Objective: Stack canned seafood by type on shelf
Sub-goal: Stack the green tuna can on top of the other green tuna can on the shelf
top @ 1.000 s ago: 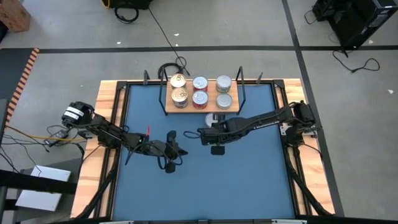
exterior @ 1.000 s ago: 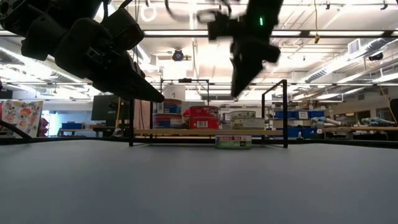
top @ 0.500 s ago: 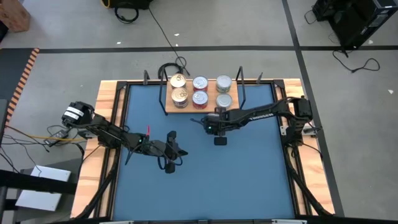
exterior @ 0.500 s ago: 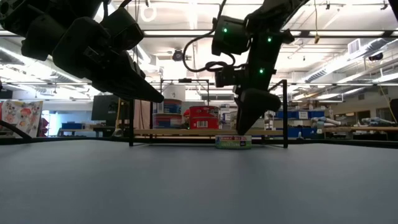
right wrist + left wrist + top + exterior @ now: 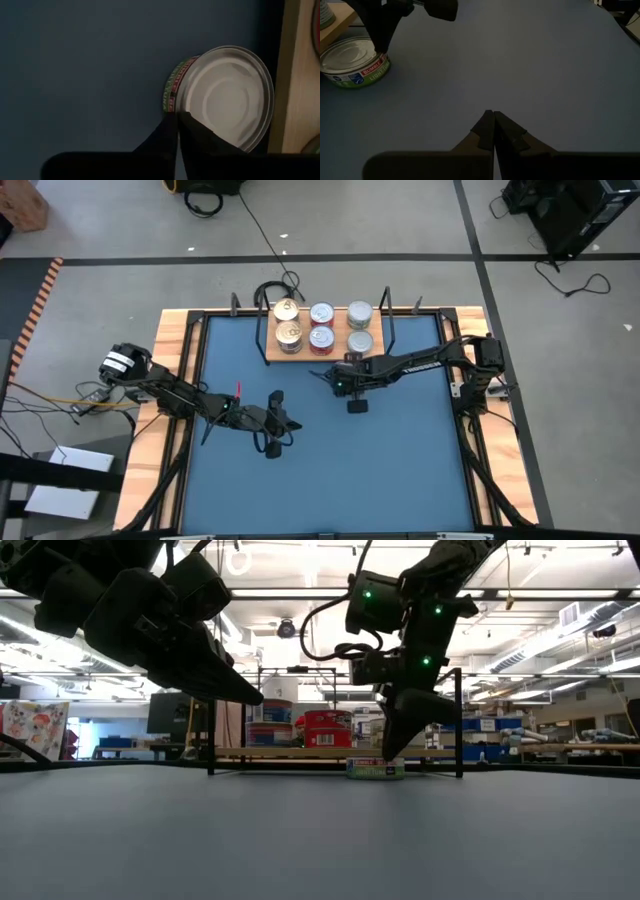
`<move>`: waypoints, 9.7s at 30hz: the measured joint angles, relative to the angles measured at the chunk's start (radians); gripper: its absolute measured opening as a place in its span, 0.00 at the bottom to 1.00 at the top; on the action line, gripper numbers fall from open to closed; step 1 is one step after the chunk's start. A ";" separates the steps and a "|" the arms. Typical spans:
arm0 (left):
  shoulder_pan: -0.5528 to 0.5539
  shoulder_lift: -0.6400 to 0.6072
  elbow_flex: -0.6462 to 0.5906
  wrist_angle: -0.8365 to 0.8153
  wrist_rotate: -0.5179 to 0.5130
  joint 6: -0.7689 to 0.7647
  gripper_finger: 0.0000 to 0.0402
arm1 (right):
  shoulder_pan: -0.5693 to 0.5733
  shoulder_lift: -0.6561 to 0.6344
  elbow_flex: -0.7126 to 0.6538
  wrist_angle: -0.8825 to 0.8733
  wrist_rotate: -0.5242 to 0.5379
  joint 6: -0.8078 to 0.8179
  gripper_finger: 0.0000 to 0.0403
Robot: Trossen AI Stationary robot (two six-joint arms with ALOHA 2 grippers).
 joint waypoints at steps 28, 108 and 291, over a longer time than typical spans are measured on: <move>0.000 0.000 0.000 -0.002 0.001 0.000 0.02 | 0.145 -0.044 0.105 -0.109 -0.053 0.132 0.19; 0.000 0.000 0.000 0.004 -0.021 0.015 0.02 | 0.144 -0.043 -0.057 0.101 -0.062 -0.160 0.02; 0.393 0.429 -0.006 0.600 0.417 0.147 0.02 | 0.100 0.003 0.323 -0.381 0.766 -0.080 0.37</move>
